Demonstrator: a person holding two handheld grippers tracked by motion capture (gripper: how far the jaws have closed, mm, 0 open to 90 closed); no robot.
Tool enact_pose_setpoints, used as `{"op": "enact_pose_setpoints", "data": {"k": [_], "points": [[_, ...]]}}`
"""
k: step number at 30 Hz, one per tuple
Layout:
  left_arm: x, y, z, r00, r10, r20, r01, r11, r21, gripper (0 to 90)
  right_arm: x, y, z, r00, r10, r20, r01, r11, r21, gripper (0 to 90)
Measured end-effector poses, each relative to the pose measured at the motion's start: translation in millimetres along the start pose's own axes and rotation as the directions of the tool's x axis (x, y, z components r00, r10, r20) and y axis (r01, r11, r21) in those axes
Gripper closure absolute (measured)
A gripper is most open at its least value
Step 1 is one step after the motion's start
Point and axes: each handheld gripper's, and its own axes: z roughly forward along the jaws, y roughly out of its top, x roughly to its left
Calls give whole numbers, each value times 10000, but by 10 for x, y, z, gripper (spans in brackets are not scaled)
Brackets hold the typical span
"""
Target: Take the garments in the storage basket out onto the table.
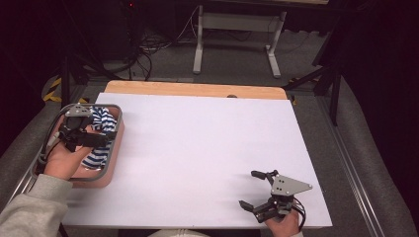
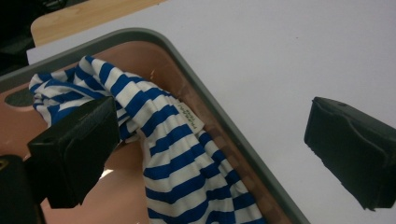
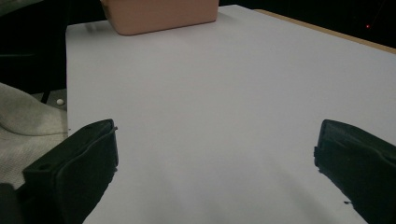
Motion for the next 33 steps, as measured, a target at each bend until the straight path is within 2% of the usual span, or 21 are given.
{"op": "enact_pose_setpoints", "data": {"k": [5, 6, 11, 12, 15, 17, 20, 21, 24, 25, 27, 28, 30, 31, 33], "points": [[95, 11, 97, 9991, -397, -161, 401, 9988, 270, 47, 0, 0, 4, 10000, -7, -9, 7, 10000, 13, 1], [130, 8, 134, 9978, -619, -216, 627, 9972, 404, 47, 4, 1, -2, 10000, -31, 13, 31, 10000, 11, 1], [228, 6, 186, 9948, -951, -368, 968, 9942, 464, 55, -3, -5, -6, 10000, 4, -15, -4, 10000, 2, 1], [280, 5, 207, 9915, -1211, -480, 1235, 9911, 502, 60, -5, -5, -6, 10000, 3, -54, -4, 10000, -34, 1], [352, 3, 250, 9862, -1517, -658, 1560, 9856, 655, 60, -2, -2, 1, 10000, 8, -62, -8, 10000, -6, 1], [391, -4, 281, 9829, -1674, -772, 1733, 9819, 766, 59, 2, -1, 6, 10000, -6, -83, 6, 10000, 6, 1], [424, -11, 298, 9814, -1754, -782, 1819, 9796, 856, 57, 4, 0, 6, 10000, -14, -74, 14, 10000, 6, 1], [448, -19, 319, 9764, -2009, -798, 2075, 9745, 856, 52, 2, -3, 7, 10000, -3, -85, 3, 10000, 20, 1], [482, -26, 348, 9700, -2303, -781, 2372, 9668, 955, 25, 1, -4, 6, 10000, 3, -86, -2, 10000, 31, 1], [482, -26, 348, 9700, -2303, -781, 2372, 9668, 955, 15, 1, -4, 6, 10000, 3, -86, -2, 10000, 31, 1], [506, -32, 382, 9604, -2676, -778, 2747, 9560, 1034, 12, 0, -4, 6, 10000, 2, -92, -1, 10000, 30, 1], [507, -35, 392, 9585, -2755, -729, 2823, 9531, 1092, 19, 0, -5, 6, 10000, 5, -85, -5, 10000, 36, 1], [512, -39, 413, 9579, -2769, -761, 2845, 9511, 1207, 20, -1, -5, 5, 10000, 6, -94, -6, 10000, 33, 1], [507, -41, 425, 9546, -2866, -808, 2949, 9476, 1231, 22, -1, -5, 5, 10000, 6, -94, -6, 10000, 33, 1], [514, -43, 445, 9553, -2850, -790, 2934, 9470, 1309, 36, 0, -5, 6, 10000, 1, -93, -1, 10000, 39, 1]]}}
